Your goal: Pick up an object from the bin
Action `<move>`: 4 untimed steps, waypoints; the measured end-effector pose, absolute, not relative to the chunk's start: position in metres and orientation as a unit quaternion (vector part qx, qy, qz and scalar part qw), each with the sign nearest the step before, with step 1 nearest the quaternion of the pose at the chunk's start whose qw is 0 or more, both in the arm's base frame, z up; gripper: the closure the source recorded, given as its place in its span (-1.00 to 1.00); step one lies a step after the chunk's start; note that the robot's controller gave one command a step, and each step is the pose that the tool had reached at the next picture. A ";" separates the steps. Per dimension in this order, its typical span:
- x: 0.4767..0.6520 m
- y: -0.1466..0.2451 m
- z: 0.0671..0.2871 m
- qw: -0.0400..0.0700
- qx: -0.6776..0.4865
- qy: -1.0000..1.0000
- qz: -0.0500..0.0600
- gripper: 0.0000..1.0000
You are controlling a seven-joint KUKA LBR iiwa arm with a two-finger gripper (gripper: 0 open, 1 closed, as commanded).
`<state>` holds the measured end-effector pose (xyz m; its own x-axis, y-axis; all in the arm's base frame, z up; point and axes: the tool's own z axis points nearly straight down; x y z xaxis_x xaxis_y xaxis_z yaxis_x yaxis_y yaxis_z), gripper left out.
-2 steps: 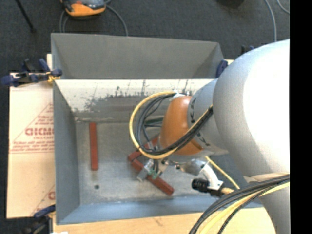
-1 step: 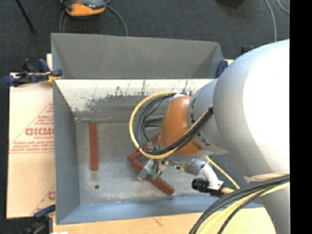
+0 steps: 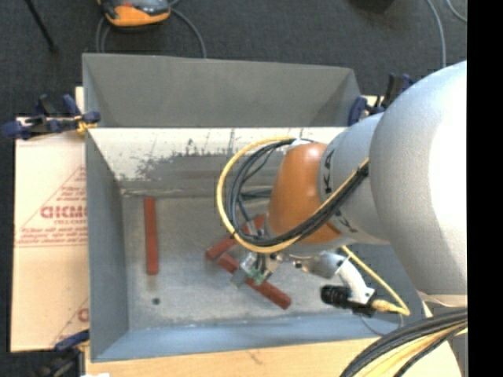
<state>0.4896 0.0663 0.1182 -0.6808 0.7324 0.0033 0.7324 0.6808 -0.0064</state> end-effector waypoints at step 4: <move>0.520 0.080 0.268 -0.001 -0.406 -0.914 0.001 1.00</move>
Offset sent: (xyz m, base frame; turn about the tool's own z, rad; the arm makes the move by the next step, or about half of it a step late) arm 0.0209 -0.0185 0.0773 -0.0595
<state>0.5202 0.0802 0.2685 -0.6708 0.7416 -0.0018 0.7416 0.6708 -0.0007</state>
